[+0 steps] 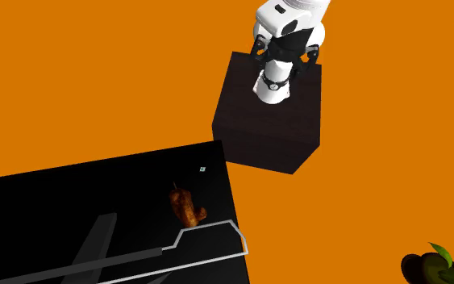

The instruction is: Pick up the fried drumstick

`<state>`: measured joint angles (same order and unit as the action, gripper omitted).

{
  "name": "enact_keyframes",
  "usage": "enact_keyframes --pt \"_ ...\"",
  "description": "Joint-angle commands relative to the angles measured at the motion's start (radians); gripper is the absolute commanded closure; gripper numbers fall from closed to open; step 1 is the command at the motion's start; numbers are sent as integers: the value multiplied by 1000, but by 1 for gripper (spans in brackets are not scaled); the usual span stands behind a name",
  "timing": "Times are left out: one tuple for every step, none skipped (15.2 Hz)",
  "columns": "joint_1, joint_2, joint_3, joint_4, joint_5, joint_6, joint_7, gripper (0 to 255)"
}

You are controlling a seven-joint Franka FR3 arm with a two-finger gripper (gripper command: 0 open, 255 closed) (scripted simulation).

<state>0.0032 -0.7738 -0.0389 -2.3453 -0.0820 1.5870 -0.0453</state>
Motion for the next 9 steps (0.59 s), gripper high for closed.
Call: enact_keyframes --pt "0 0 0 0 0 0 0 0" --pt "-1 18 -19 -2 -9 32 -26 0" --pt "-1 38 -39 -3 -17 64 -52 0" --pt "-1 59 -58 -2 -24 95 -77 0" --pt "0 82 -77 1 -30 126 -103 0" --pt "1 106 -96 5 -35 157 -129 0" --pt "2 131 -115 11 -38 188 -155 0" --pt "4 157 -134 19 -40 218 -181 0" --pt "7 185 -153 28 -40 247 -208 0"
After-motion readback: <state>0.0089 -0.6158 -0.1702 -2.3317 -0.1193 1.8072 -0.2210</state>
